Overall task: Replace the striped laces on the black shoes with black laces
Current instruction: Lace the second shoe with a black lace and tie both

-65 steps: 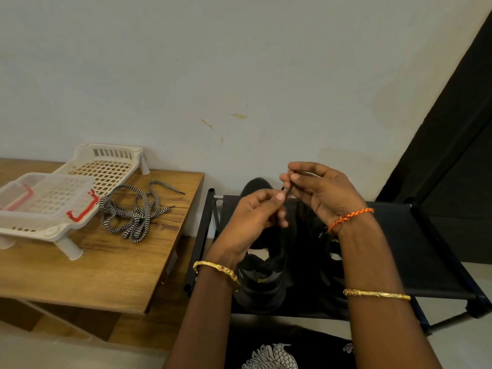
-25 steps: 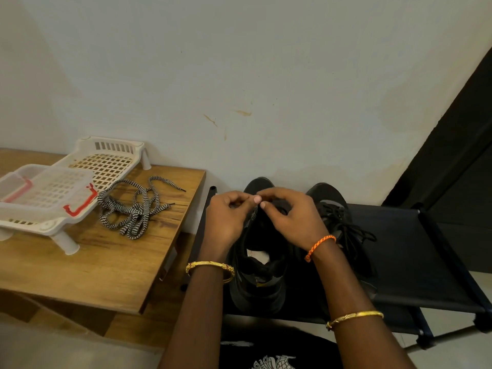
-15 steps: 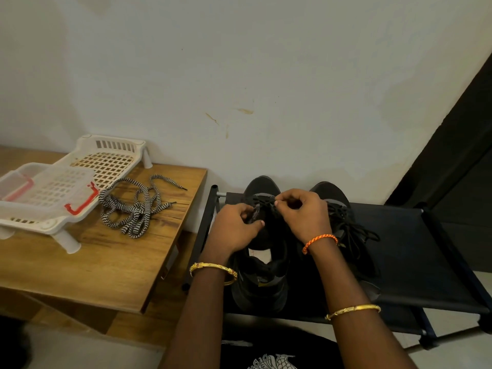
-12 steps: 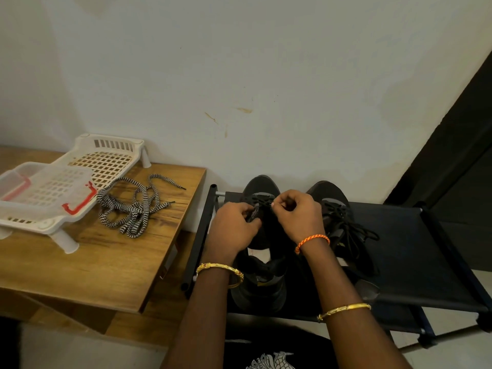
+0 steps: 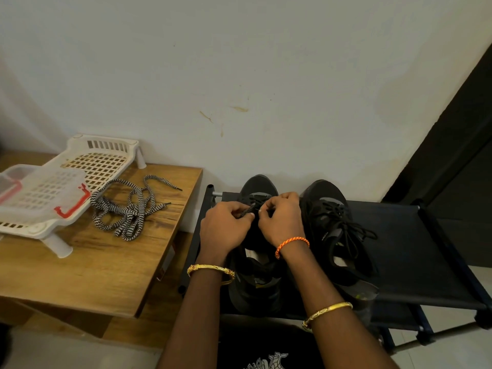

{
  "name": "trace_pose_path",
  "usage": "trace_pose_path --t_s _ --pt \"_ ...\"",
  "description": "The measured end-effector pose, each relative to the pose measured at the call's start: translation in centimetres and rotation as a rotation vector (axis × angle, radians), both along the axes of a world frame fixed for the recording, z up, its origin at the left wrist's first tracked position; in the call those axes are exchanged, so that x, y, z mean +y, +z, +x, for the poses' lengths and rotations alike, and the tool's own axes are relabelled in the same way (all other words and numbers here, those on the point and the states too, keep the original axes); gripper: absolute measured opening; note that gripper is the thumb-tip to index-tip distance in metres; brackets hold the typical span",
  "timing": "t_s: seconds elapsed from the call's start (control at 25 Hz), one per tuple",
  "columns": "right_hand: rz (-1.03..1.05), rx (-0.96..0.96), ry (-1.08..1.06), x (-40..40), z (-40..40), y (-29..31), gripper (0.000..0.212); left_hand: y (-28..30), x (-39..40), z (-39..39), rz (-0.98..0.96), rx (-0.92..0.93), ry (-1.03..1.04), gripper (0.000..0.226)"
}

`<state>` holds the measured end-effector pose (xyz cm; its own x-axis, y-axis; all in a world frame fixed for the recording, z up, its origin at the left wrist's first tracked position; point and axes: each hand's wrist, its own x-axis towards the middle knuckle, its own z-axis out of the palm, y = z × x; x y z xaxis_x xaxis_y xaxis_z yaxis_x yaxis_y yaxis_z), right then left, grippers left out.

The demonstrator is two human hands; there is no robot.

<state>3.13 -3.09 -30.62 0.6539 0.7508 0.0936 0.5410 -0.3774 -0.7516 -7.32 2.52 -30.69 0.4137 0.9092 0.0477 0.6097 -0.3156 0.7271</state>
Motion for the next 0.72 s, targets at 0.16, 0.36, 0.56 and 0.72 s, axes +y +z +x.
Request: trace_pose_path --t_s 0.16,0.36,0.56,0.72 --pt "-0.02 0.022 0.005 0.2 -0.4 0.0 0.015 -0.3 0.5 -0.2 -0.057 -0.022 -0.036 0.027" --pt "0.014 0.139 -0.062 0.7 -0.3 -0.8 0.018 -1.4 1.6 -0.3 -0.256 -0.188 -0.123 0.028" --pt "0.061 0.217 -0.124 1.5 -0.1 -1.8 0.014 -2.4 2.1 0.8 -0.292 -0.342 0.036 0.013" --pt "0.043 0.198 -0.125 1.3 -0.1 -1.7 0.016 -2.6 2.1 1.7 -0.31 -0.345 0.04 0.014"
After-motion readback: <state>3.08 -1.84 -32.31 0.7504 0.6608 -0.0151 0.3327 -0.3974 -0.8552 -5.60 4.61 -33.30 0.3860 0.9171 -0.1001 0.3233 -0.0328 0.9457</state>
